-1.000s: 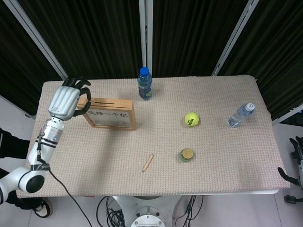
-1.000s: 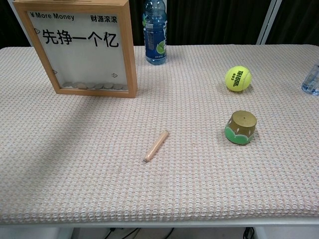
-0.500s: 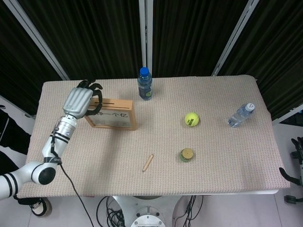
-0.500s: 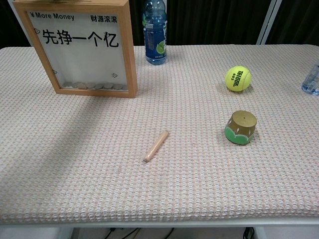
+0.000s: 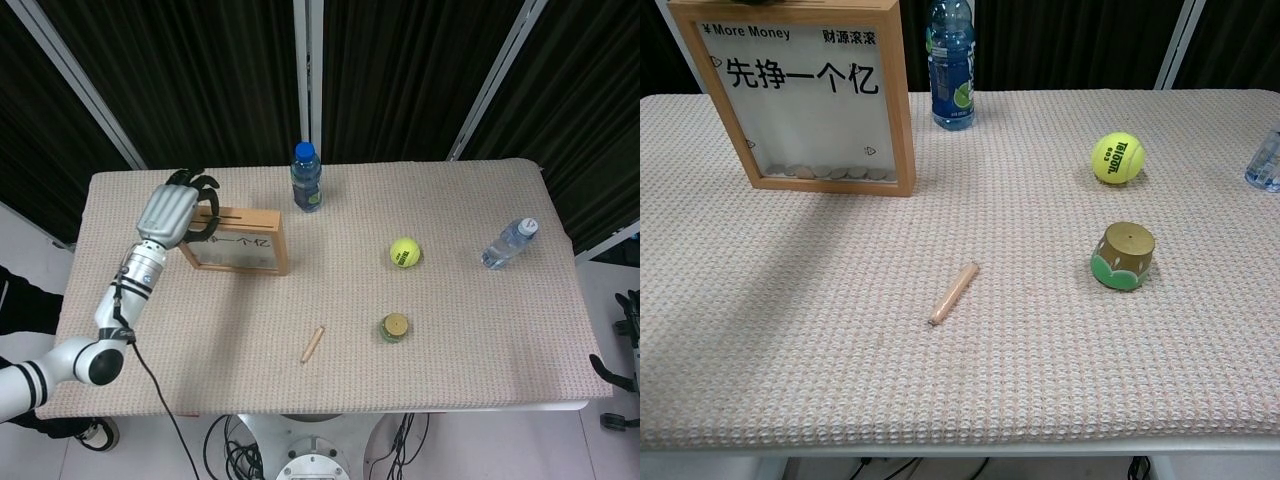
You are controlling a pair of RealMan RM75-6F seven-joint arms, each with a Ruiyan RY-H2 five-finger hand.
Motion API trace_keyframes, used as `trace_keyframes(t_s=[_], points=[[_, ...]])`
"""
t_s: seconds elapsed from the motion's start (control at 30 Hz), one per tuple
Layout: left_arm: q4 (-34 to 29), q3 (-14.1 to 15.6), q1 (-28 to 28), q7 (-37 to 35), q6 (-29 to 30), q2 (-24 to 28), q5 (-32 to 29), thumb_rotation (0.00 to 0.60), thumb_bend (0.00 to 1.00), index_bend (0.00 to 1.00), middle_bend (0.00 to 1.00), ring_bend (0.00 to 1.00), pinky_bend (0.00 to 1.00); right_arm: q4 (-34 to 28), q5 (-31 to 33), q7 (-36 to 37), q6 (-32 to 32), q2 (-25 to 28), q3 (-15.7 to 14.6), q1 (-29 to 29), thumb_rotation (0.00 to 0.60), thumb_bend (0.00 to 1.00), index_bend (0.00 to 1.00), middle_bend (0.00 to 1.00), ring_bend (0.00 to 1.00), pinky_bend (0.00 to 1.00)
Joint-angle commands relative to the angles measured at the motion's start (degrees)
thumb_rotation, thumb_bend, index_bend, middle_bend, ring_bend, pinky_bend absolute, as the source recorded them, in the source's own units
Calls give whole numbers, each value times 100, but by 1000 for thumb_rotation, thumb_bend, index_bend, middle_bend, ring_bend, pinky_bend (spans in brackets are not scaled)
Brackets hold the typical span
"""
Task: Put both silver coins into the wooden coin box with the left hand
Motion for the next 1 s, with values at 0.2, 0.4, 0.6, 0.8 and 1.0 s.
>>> trace_keyframes(t_s=[0.2, 0.4, 0.6, 0.8, 1.0], points=[[77, 17, -25, -76, 41, -27, 19, 600, 446, 637, 258, 101, 142, 14, 10, 9, -7, -4, 4, -2, 600, 182, 0, 0, 0, 0], [85, 42, -47, -70, 46, -14, -1, 600, 445, 637, 259, 102, 142, 11, 13, 10, -9, 4, 8, -1, 600, 183, 0, 0, 0, 0], [90, 88, -54, -69, 34, -5, -13, 600, 445, 639, 259, 102, 142, -3, 14, -4, -13, 17, 3, -4, 600, 183, 0, 0, 0, 0], [81, 108, -59, -82, 43, 16, -14, 600, 444, 617, 259, 102, 142, -18, 16, -20, -28, 26, -4, -3, 600, 183, 0, 0, 0, 0], [76, 147, -66, -106, -19, 43, -29, 600, 439, 467, 253, 102, 139, -19, 24, -28, -36, 24, -7, -6, 600, 184, 0, 0, 0, 0]])
